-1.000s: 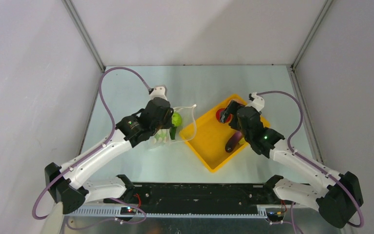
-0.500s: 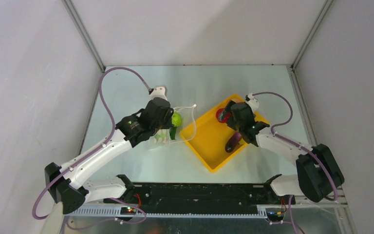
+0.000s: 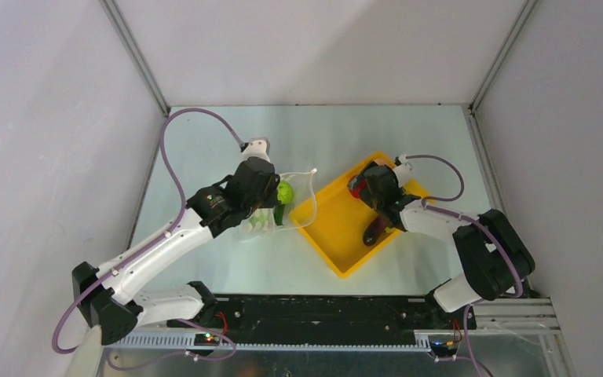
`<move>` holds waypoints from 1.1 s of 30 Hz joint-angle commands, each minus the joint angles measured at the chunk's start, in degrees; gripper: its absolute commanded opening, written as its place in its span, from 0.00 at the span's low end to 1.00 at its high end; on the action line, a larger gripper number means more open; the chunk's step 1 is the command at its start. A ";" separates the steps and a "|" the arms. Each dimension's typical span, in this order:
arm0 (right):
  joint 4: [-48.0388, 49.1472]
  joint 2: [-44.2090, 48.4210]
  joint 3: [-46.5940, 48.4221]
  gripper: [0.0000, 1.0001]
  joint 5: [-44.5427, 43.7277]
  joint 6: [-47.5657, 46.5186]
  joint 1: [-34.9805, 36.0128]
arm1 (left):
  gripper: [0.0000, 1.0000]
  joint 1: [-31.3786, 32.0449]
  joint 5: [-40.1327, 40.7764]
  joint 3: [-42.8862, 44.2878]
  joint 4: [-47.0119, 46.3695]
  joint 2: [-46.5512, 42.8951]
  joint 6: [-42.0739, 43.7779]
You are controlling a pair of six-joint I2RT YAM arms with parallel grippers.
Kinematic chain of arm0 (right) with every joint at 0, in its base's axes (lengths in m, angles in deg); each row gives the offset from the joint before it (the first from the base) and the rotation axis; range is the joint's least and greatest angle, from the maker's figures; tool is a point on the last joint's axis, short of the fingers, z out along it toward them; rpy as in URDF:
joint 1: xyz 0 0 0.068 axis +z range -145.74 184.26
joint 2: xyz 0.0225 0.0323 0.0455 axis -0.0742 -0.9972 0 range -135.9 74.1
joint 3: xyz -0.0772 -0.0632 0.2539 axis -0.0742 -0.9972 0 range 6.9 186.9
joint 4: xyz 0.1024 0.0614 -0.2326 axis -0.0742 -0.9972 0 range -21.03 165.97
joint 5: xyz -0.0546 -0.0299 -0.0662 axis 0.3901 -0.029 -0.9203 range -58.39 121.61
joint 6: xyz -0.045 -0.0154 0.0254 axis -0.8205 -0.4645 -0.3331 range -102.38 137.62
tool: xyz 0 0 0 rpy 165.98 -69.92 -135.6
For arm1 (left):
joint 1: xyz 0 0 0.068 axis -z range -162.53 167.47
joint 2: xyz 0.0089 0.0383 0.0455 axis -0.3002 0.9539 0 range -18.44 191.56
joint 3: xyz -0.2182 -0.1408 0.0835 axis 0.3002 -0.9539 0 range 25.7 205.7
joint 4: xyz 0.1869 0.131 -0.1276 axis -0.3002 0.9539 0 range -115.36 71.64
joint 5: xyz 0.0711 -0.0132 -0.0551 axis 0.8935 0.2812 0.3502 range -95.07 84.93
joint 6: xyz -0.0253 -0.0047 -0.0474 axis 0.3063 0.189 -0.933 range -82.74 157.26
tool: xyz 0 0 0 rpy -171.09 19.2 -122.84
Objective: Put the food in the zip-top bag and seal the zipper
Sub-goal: Pick up the fake vegetable from the bin.
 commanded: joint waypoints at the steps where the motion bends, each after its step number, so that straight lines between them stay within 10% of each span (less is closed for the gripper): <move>1: 2.12 -1.76 0.26 0.92 -6.35 5.25 -0.20 | 0.00 0.06 -0.50 -0.73 -2.02 -2.08 -0.05; 33: 1.82 4.66 0.69 0.57 -3.97 -7.29 1.10 | 0.00 0.03 -1.41 -1.16 -2.40 -1.99 -0.43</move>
